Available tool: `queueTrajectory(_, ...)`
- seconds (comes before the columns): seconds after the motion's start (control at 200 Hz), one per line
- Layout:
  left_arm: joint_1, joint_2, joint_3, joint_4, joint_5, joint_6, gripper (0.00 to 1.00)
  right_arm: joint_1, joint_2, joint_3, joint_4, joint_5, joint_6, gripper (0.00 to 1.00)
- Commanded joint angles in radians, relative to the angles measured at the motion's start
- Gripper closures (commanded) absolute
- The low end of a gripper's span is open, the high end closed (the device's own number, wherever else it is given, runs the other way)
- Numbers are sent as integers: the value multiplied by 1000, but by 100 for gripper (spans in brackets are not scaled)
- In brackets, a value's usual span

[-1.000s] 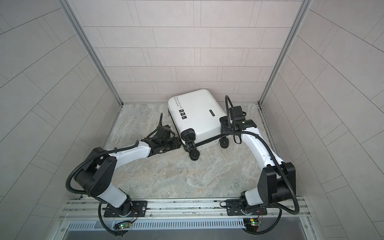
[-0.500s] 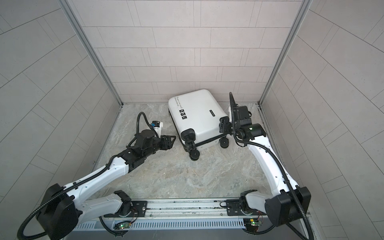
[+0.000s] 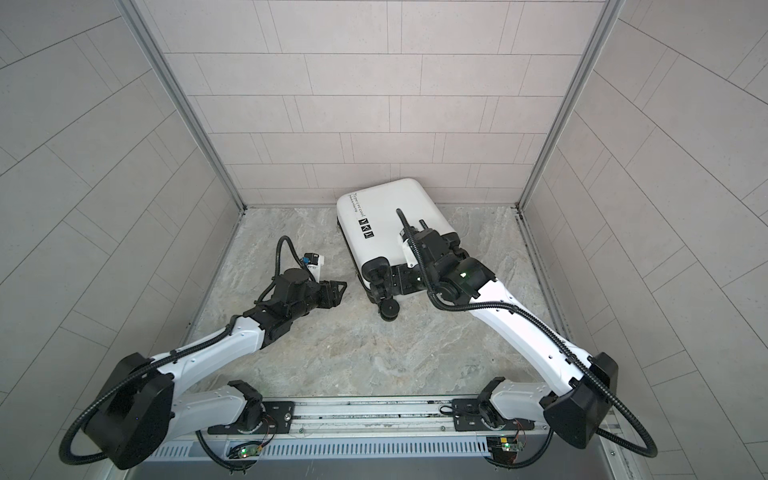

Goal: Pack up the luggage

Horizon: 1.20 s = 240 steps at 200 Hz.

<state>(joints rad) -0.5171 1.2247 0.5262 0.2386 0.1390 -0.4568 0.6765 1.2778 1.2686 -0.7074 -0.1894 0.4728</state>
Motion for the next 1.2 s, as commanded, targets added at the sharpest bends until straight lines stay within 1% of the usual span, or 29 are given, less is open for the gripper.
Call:
queueTrajectory(0.0,5,9,-33,167,27,-11,31,63,28,2,-3,57,32,22)
queueTrajectory(0.125,6,33,-74,250,52,-4,31,108,80,-1,-3,82,42,22)
queueTrajectory(0.265,5,74,-121,368,90,18,33,131,139,6,8,96,44,23)
queueTrajectory(0.435,5,115,-171,498,71,24,34,141,209,29,12,122,40,24)
queueTrajectory(0.565,6,155,-178,560,69,45,39,144,251,47,15,148,33,28)
queueTrajectory(0.645,5,186,-178,606,90,70,42,143,265,54,18,157,31,35)
queueTrajectory(0.726,6,228,-168,642,116,98,46,144,268,58,20,165,30,48)
queueTrajectory(0.821,5,267,-146,646,136,136,50,144,257,60,23,172,33,64)
queueTrajectory(0.896,4,291,-127,637,131,160,53,144,241,59,21,178,33,72)
queueTrajectory(1.066,3,319,-87,627,141,216,57,143,192,51,9,204,32,85)
queueTrajectory(1.196,3,340,-51,608,171,260,61,138,161,48,-4,215,31,90)
